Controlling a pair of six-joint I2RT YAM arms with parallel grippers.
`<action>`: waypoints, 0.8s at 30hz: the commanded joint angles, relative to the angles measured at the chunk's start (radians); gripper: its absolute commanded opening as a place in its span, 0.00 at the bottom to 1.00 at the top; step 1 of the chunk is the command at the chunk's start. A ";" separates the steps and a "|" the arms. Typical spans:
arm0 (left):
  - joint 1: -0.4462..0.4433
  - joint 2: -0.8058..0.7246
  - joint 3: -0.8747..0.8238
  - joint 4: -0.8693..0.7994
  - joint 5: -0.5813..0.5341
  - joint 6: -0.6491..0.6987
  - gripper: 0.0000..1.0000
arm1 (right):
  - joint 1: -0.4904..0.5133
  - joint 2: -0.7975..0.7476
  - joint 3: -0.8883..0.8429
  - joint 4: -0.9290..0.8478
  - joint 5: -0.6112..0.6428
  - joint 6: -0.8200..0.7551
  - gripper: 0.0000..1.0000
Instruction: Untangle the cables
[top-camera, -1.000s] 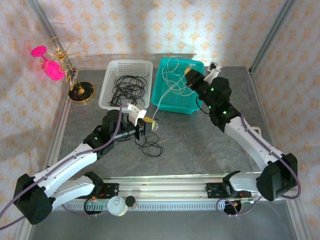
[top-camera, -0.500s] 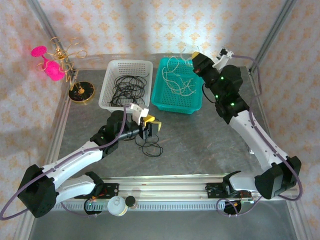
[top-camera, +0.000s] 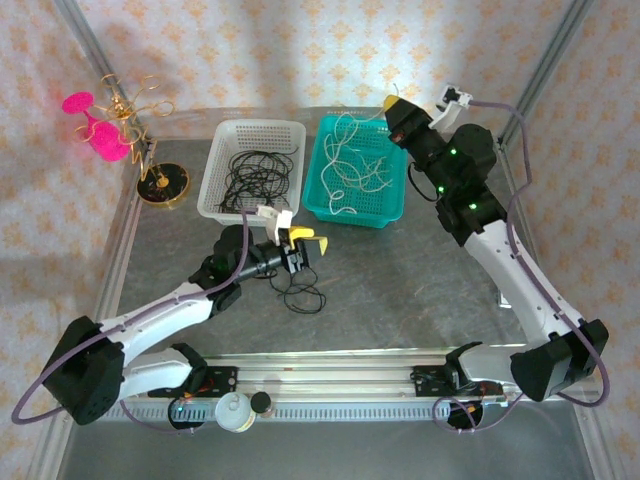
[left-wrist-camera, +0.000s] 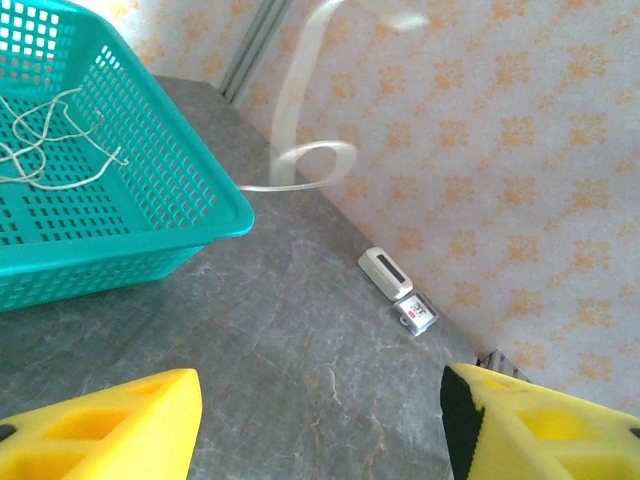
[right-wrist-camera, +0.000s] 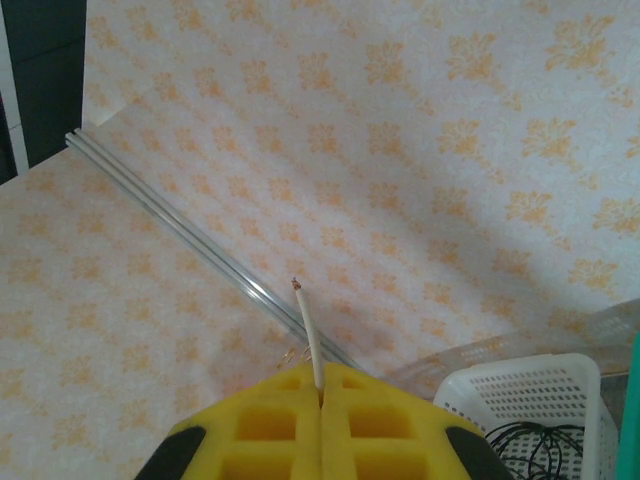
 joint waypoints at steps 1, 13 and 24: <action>0.009 0.029 0.040 0.103 0.037 0.008 0.65 | 0.002 -0.016 0.008 0.029 -0.054 0.018 0.00; 0.060 0.150 0.075 0.228 0.103 0.036 0.62 | 0.003 -0.038 0.042 0.010 -0.052 0.025 0.00; 0.111 0.260 0.065 0.435 0.251 0.105 0.62 | 0.004 -0.040 0.075 0.022 -0.108 0.082 0.00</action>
